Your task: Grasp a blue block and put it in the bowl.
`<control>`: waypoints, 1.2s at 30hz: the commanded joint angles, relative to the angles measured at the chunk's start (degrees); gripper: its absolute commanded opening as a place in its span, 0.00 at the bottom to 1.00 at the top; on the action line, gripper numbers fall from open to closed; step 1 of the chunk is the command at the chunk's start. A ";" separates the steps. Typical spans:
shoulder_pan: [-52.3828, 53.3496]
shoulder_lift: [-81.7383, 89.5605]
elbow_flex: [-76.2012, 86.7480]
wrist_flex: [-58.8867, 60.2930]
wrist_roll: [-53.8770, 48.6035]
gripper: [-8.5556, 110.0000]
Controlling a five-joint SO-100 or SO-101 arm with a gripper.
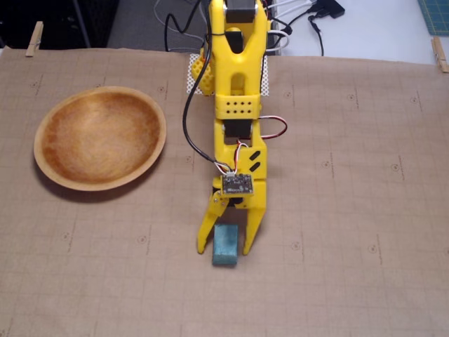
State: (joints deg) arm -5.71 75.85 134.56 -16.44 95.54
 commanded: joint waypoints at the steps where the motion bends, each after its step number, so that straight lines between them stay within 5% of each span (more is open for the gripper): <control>1: -1.05 0.44 -1.67 0.18 0.26 0.21; 15: -0.97 0.62 -1.58 0.18 0.79 0.05; 36: -2.37 25.40 10.20 0.18 0.79 0.04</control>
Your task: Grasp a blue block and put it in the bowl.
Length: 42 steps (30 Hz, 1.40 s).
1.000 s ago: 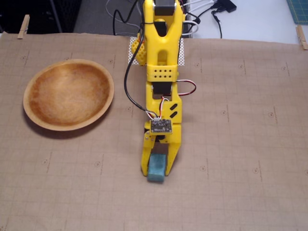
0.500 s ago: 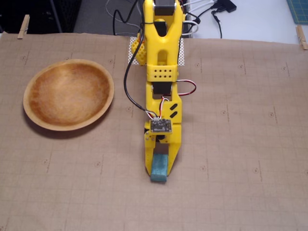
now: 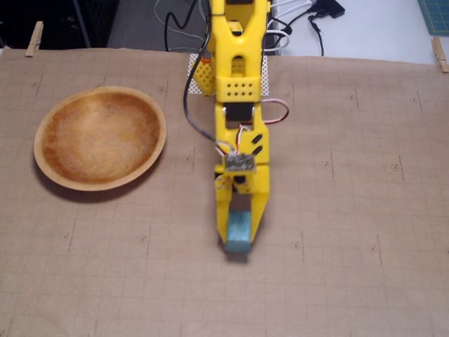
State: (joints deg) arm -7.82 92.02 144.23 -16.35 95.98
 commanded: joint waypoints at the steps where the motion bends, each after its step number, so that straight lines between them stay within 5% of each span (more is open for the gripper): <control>1: -0.26 11.16 1.32 0.09 0.35 0.04; 25: 6.77 50.62 -5.80 37.62 -0.62 0.04; 42: 28.48 62.67 -5.27 52.38 -6.24 0.04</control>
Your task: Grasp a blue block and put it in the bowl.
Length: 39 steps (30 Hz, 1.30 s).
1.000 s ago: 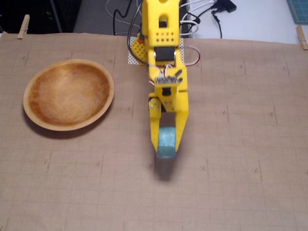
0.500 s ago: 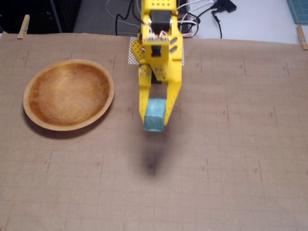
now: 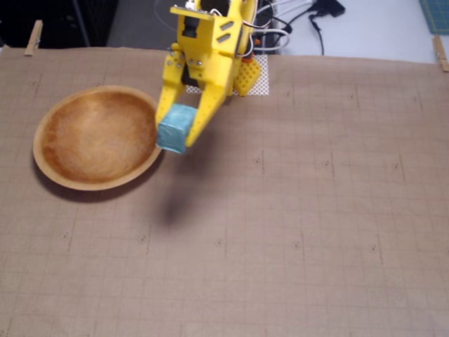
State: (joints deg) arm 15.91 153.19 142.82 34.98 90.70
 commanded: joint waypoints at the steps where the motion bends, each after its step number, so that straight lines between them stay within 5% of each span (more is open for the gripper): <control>1: 6.86 1.49 -3.87 1.76 -1.05 0.04; 18: 22.06 0.53 -0.18 3.87 -1.14 0.05; 39: 26.02 -26.98 -5.71 -10.02 -1.05 0.05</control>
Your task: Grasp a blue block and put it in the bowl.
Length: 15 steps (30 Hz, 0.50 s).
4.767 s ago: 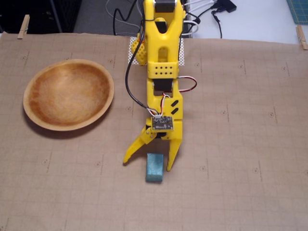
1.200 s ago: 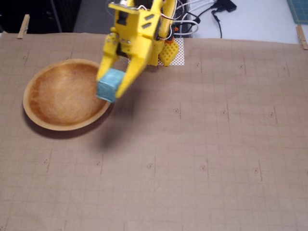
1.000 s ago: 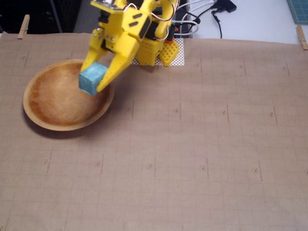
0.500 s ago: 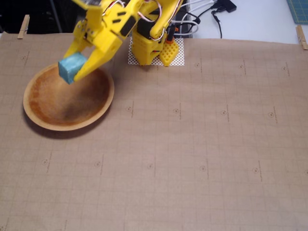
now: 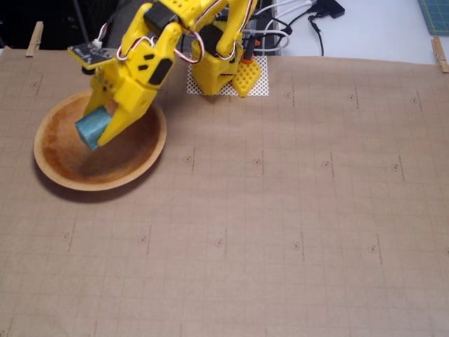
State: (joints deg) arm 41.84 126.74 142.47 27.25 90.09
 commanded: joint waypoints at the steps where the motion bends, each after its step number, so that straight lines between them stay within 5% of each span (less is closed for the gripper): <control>1: 0.09 -1.14 -6.06 -2.29 -0.44 0.05; 15: 3.43 -18.37 -13.80 -3.16 -0.62 0.05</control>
State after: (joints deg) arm 44.30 109.42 133.33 25.22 90.09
